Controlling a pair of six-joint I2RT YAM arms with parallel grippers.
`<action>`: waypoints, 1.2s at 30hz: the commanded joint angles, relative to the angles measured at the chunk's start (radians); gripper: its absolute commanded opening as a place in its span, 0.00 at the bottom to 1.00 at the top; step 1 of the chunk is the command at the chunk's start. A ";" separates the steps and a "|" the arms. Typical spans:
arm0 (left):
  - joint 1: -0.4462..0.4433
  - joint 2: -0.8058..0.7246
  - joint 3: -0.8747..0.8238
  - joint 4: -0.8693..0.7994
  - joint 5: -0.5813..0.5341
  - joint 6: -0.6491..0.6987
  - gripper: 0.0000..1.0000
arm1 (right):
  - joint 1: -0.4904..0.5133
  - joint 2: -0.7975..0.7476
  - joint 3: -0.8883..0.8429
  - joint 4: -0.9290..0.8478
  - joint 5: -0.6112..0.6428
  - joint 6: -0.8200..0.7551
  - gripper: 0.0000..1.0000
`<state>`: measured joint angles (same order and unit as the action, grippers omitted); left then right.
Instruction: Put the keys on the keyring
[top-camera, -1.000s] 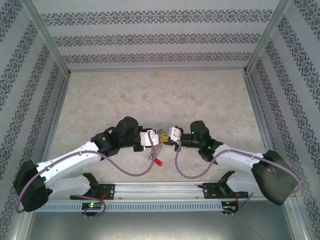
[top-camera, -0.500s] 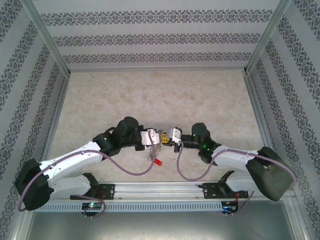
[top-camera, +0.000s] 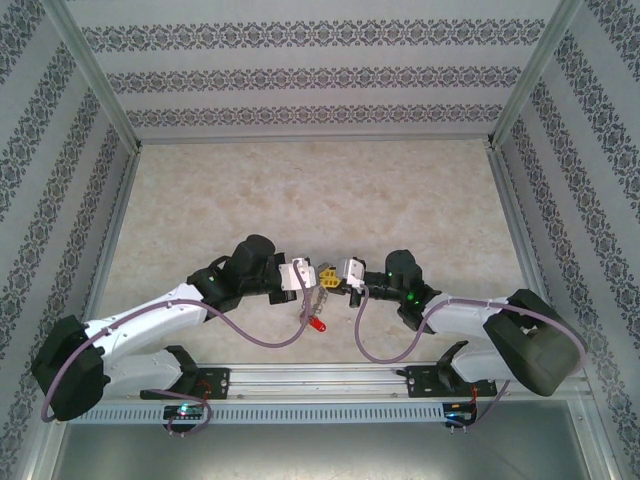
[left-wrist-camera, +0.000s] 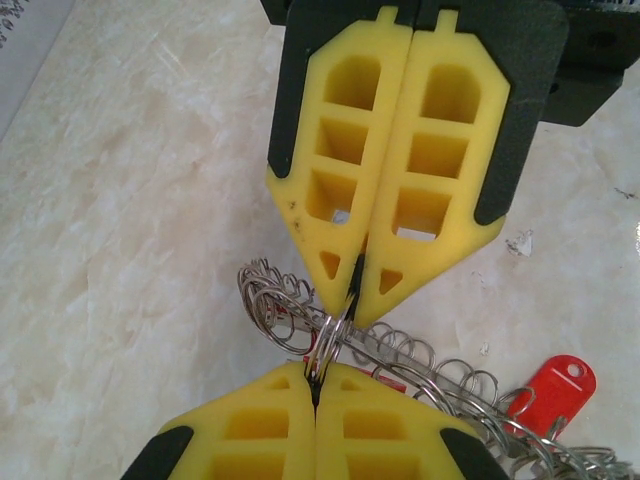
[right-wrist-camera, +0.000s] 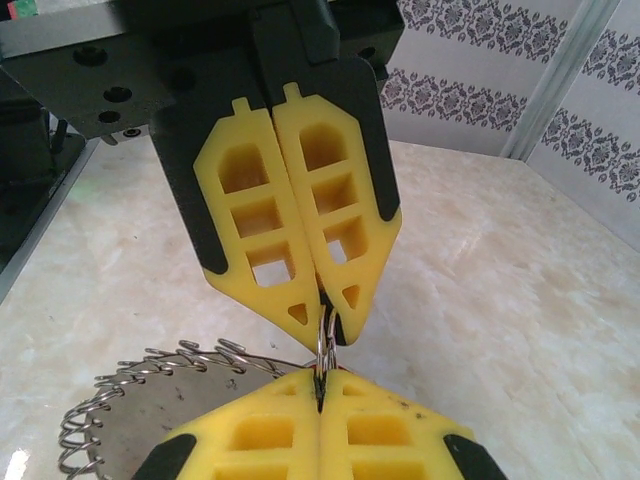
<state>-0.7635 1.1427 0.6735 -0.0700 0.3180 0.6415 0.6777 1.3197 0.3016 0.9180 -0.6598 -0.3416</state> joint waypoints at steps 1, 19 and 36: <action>0.013 -0.017 0.018 0.005 0.022 -0.011 0.09 | 0.011 0.010 -0.001 0.081 -0.047 0.021 0.00; 0.013 0.005 0.113 -0.132 0.000 0.017 0.00 | 0.026 -0.011 0.037 -0.085 0.047 -0.014 0.14; -0.008 0.174 0.403 -0.540 -0.037 0.078 0.00 | 0.008 -0.083 0.099 -0.240 0.105 -0.031 0.23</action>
<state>-0.7597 1.3106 1.0336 -0.5262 0.2825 0.6811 0.6956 1.2560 0.3801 0.6804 -0.5667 -0.3840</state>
